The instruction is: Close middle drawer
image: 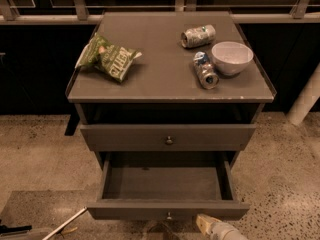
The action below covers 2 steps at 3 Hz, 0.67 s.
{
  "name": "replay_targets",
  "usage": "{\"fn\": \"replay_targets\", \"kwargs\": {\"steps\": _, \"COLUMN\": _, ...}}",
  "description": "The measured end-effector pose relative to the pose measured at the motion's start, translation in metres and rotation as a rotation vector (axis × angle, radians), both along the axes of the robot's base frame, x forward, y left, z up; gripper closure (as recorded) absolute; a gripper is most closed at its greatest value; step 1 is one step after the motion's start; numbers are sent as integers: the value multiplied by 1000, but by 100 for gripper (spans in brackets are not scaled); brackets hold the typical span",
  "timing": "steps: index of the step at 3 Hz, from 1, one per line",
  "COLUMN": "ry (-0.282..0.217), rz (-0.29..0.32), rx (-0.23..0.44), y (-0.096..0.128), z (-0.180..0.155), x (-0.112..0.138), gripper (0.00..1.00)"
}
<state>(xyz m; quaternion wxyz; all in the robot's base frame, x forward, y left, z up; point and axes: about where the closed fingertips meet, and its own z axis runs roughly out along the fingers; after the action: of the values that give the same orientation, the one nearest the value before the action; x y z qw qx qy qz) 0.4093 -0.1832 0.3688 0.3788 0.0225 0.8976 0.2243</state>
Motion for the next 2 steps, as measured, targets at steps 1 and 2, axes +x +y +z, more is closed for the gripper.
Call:
{"fn": "replay_targets", "kwargs": {"steps": 1, "ry": 0, "rz": 0, "rx": 0, "y": 0, "z": 0, "x": 0, "gripper": 100}}
{"fn": "replay_targets", "kwargs": {"steps": 2, "ry": -38, "rz": 8, "rx": -2, "y": -5, "z": 3, "x": 29, "gripper": 100}}
